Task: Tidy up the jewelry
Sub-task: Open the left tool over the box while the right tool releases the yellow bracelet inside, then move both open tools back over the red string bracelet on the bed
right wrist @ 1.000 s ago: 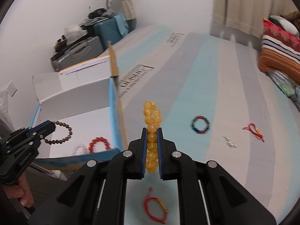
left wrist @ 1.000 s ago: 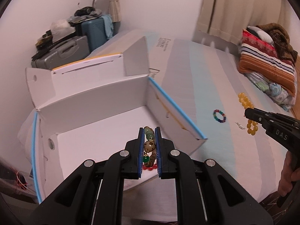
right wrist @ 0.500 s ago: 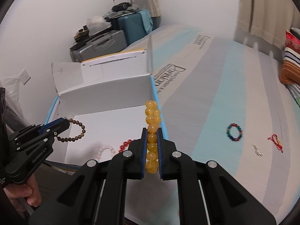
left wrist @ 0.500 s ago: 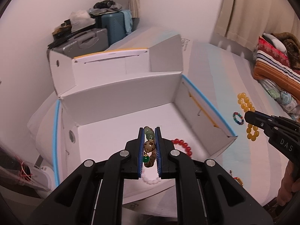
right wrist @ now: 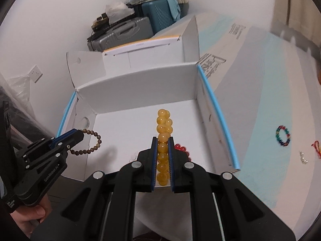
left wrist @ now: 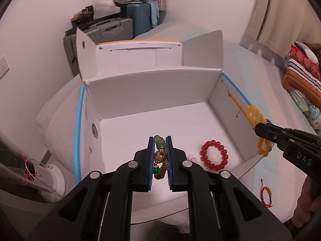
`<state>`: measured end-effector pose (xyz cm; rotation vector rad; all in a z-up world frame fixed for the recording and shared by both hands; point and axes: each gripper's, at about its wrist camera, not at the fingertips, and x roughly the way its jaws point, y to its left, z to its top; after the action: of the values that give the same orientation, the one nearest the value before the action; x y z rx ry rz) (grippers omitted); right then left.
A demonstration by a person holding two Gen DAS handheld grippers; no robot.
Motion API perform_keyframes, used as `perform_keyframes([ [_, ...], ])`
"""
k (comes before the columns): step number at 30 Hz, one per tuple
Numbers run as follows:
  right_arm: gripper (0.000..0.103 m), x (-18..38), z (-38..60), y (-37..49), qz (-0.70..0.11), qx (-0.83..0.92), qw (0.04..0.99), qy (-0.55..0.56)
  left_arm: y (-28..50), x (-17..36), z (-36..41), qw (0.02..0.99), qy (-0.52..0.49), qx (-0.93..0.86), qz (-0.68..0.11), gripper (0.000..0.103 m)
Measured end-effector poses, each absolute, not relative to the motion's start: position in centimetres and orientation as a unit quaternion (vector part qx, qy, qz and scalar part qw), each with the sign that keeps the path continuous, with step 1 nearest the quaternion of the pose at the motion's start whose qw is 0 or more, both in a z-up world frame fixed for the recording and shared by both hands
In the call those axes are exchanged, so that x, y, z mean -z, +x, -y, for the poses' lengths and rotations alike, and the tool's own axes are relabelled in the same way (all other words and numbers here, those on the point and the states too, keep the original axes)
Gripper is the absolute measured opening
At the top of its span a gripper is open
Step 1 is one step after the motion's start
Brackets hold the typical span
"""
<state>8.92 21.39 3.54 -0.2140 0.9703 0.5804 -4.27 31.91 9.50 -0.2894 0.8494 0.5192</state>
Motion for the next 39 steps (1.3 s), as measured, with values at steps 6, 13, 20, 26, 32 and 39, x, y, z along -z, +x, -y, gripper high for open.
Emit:
perform_keyframes([
  [6,0.009,-2.6,-22.0,9.3,-0.471,-0.276,0.832,-0.101,-4.6,-8.6,-32.7,0.863,-0.145,-0.253,-0.413,0.01],
  [13,0.011,-2.3,-22.9,9.4,-0.47,-0.275,0.831,-0.116,-4.8,-8.2,-32.9,0.86,-0.146,-0.256,-0.416,0.011],
  [20,0.048,-2.3,-22.6,8.9,-0.459,-0.271,0.838,-0.119,-4.6,-8.0,-32.4,0.858,-0.129,-0.271,-0.417,0.036],
  [26,0.068,-3.1,-21.1,8.5,-0.444,-0.265,0.849,-0.113,-4.6,-8.0,-31.6,0.858,-0.11,-0.29,-0.409,0.074],
  [32,0.081,-3.7,-19.4,8.5,-0.433,-0.249,0.86,-0.105,-4.0,-8.1,-30.1,0.865,-0.098,-0.286,-0.4,0.087],
  [39,0.096,-4.5,-17.0,8.5,-0.419,-0.238,0.871,-0.096,-3.4,-8.9,-28.0,0.877,-0.097,-0.264,-0.39,0.097],
])
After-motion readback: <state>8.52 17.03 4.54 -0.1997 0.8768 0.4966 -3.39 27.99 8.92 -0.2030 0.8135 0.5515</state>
